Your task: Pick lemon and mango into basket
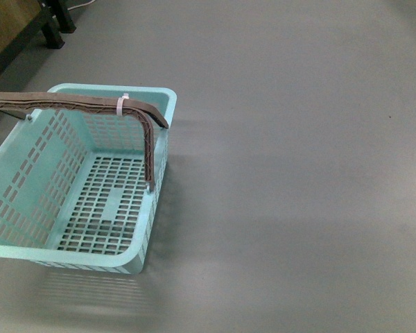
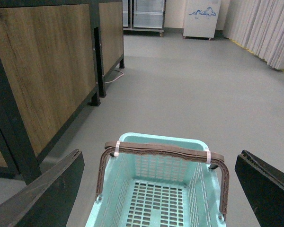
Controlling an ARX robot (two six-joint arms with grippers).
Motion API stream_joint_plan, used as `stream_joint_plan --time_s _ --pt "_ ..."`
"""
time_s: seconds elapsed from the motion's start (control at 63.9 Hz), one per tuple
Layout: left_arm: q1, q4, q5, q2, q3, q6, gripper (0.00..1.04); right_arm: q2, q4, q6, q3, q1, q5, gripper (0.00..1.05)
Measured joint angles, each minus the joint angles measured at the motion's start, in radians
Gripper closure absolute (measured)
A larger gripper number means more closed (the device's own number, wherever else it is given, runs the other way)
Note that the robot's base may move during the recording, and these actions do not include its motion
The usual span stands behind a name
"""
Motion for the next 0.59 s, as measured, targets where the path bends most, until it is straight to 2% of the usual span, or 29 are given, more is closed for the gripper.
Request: stream_joint_plan --time_s 0.422,0.469,0.516,0.594 --pt "0.000 0.000 -0.001 0.000 0.000 0.000 0.07 0.000 0.000 0.000 0.000 0.000 0.000 0.09" --pt "-0.052 -0.127 -0.168 0.064 0.047 -0.081 0.07 0.000 0.000 0.000 0.000 0.000 0.000 0.09" --pt "-0.138 -0.311 -0.409 0.226 0.138 -0.222 0.07 0.000 0.000 0.000 0.000 0.000 0.000 0.09" --pt "-0.177 -0.377 -0.557 0.381 0.194 -0.378 0.07 0.000 0.000 0.000 0.000 0.000 0.000 0.09"
